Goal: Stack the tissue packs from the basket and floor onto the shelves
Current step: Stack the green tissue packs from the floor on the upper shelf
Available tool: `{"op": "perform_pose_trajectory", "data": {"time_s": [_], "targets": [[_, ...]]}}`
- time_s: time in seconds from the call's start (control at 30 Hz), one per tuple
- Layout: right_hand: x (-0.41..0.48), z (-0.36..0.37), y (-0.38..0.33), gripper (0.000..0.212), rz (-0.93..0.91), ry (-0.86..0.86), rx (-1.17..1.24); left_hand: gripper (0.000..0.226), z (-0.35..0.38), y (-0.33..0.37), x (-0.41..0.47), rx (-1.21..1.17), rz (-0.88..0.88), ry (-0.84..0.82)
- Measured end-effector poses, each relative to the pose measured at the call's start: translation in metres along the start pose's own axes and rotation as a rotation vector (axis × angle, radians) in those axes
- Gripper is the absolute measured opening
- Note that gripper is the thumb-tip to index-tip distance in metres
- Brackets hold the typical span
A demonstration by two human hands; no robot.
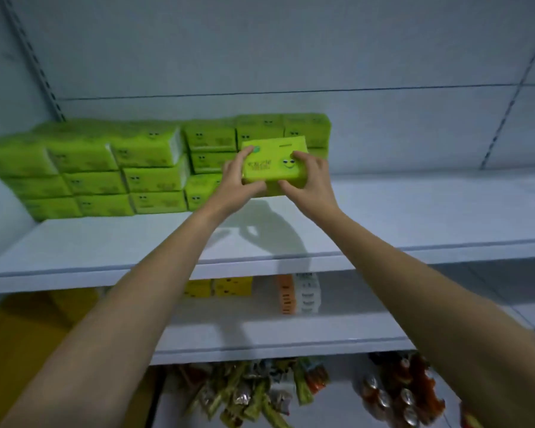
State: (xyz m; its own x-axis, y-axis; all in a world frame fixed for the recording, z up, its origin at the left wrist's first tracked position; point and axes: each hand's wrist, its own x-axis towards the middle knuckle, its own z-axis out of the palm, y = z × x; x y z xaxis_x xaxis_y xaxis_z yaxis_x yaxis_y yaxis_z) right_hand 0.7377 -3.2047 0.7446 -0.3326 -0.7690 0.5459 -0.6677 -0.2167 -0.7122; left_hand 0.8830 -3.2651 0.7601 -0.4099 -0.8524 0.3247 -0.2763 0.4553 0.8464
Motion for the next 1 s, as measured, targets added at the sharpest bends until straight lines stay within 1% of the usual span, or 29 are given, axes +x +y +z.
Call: {"op": "perform_pose_trajectory", "data": {"time_s": [0.1,0.2,0.23,0.3,0.37,0.43,0.5,0.53,0.57,0.63,0.7,0.8,0.9,1.0], "targets": [[0.022,0.049,-0.015,0.055,-0.004,-0.056,0.03,0.069,-0.039,-0.028,0.013,0.076,-0.023,0.085],[0.039,0.089,-0.024,0.053,0.023,-0.076,0.034,0.062,-0.067,-0.055,0.025,0.192,0.012,0.151],[0.043,0.099,-0.025,0.052,0.038,-0.09,0.032,0.06,-0.074,-0.064,0.028,0.269,0.034,0.169],[0.048,0.117,-0.025,0.049,0.077,-0.132,0.02,0.054,-0.083,-0.082,0.029,0.527,0.078,0.209],[0.05,0.129,-0.022,0.044,0.084,-0.143,-0.017,0.045,-0.086,-0.091,0.028,0.746,0.083,0.276],[0.049,0.135,-0.02,0.039,0.079,-0.103,-0.028,0.036,-0.083,-0.094,0.025,0.836,0.135,0.351],[0.051,0.138,-0.02,0.034,0.084,-0.045,-0.03,0.023,-0.078,-0.097,0.026,0.867,0.251,0.383],[0.053,0.139,-0.02,0.032,0.096,-0.031,-0.026,0.018,-0.076,-0.098,0.029,0.871,0.283,0.376],[0.055,0.14,-0.021,0.032,0.107,-0.033,-0.022,0.013,-0.075,-0.098,0.032,0.854,0.265,0.347],[0.058,0.139,-0.023,0.037,0.113,-0.079,-0.021,0.017,-0.071,-0.099,0.038,0.82,0.185,0.303],[0.058,0.134,-0.023,0.043,0.087,-0.155,-0.039,0.023,-0.069,-0.101,0.041,0.793,0.139,0.324],[0.049,0.118,-0.019,0.046,0.028,-0.234,-0.059,0.024,-0.064,-0.1,0.033,0.758,0.131,0.373],[0.029,0.089,-0.004,0.047,-0.008,-0.288,-0.193,0.023,-0.056,-0.099,0.019,0.764,0.151,0.385],[0.005,0.062,0.015,0.048,-0.05,-0.334,-0.35,0.027,-0.029,-0.092,0.002,0.748,0.157,0.322]]}}
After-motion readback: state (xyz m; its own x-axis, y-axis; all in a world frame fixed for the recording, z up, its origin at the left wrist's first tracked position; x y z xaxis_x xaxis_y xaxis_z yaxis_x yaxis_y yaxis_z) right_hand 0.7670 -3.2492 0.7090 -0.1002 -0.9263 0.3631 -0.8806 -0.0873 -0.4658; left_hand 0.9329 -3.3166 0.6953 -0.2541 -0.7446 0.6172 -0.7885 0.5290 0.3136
